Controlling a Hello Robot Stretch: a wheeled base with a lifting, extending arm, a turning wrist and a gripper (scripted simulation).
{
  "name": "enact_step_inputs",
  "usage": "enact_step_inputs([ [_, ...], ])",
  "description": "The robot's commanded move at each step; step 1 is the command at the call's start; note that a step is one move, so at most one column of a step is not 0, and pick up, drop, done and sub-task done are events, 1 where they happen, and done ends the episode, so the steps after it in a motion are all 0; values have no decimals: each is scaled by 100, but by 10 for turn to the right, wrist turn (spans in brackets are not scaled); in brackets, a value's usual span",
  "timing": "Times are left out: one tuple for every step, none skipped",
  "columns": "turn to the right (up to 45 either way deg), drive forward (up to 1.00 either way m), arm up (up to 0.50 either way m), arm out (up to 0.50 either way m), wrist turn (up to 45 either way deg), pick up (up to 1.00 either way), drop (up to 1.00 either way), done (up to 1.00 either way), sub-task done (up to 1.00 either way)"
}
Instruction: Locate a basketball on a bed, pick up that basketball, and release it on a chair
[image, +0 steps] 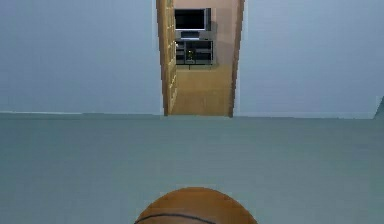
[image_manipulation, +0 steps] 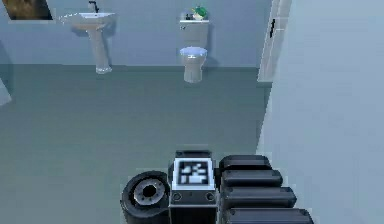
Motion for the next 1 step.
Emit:
enact_step_inputs([
  [-450, 0, 0, 0, 0, 0, 0, 0, 0],
])
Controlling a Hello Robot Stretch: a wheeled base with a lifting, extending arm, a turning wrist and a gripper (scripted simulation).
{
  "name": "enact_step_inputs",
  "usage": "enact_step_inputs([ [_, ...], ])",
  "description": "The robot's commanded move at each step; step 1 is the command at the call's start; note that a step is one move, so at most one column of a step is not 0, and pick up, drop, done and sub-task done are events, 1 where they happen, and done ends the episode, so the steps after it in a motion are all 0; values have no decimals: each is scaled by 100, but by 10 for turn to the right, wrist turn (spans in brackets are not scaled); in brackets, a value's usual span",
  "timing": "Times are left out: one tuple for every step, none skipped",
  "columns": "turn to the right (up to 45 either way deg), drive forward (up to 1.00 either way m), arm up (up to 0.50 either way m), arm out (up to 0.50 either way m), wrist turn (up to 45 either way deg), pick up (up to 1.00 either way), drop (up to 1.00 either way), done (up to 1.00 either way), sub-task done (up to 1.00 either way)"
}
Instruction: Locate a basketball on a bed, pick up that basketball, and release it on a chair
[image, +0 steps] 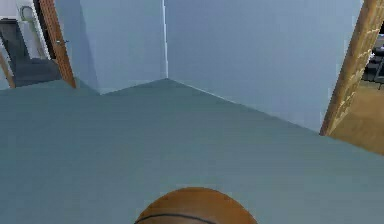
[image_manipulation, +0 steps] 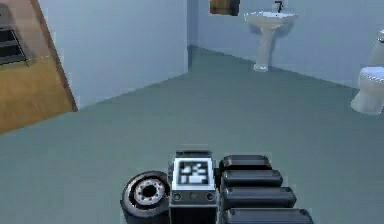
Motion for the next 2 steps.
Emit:
enact_step_inputs([
  [-360, 0, 0, 0, 0, 0, 0, 0, 0],
  [0, 100, 0, 0, 0, 0, 0, 0, 0],
])
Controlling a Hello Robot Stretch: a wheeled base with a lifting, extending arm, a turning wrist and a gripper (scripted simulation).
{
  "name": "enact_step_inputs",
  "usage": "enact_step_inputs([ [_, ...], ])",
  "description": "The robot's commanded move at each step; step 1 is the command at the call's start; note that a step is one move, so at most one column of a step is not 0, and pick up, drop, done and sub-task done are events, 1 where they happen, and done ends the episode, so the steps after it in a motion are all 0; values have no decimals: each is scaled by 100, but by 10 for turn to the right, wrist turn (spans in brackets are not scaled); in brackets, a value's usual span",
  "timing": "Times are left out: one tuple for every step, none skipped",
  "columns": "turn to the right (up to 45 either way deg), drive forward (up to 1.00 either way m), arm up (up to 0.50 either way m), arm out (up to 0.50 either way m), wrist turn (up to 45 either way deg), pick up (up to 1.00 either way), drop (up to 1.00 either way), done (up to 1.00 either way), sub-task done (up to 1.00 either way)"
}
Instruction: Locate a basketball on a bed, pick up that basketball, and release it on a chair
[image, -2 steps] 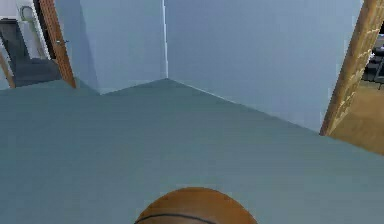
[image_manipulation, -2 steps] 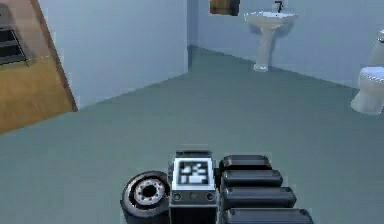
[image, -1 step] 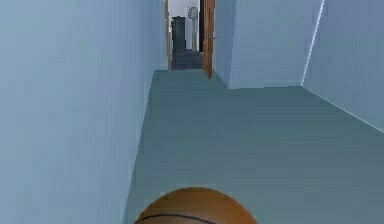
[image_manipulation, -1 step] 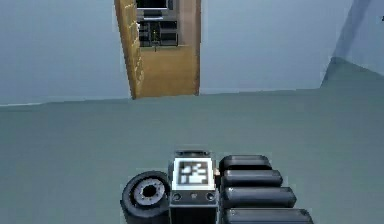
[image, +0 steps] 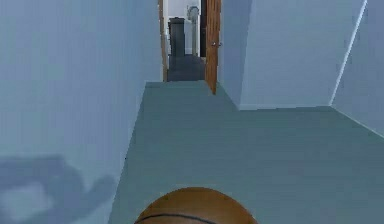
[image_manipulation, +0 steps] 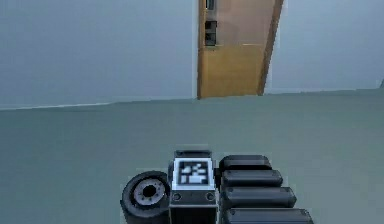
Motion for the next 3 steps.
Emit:
enact_step_inputs([
  [-30, 0, 0, 0, 0, 0, 0, 0, 0],
  [0, 100, 0, 0, 0, 0, 0, 0, 0],
  [0, 100, 0, 0, 0, 0, 0, 0, 0],
])
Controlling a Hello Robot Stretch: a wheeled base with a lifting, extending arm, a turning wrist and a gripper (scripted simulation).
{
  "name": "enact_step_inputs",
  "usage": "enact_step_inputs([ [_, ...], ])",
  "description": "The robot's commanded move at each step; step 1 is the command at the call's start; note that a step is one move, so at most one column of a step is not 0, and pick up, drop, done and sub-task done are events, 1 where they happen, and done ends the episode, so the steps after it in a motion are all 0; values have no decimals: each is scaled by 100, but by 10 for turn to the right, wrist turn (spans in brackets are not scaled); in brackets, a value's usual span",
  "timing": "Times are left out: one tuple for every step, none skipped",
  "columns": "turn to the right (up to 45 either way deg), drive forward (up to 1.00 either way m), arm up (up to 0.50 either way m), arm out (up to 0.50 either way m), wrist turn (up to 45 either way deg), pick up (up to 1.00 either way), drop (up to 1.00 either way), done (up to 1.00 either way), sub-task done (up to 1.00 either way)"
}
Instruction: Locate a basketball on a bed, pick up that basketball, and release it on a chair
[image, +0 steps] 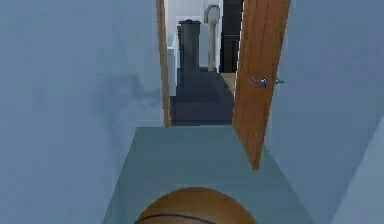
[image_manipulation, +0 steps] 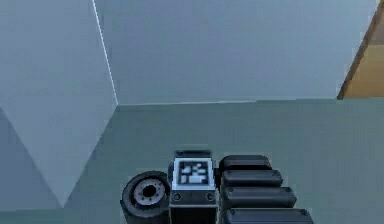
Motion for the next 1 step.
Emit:
enact_step_inputs([
  [0, 100, 0, 0, 0, 0, 0, 0, 0],
])
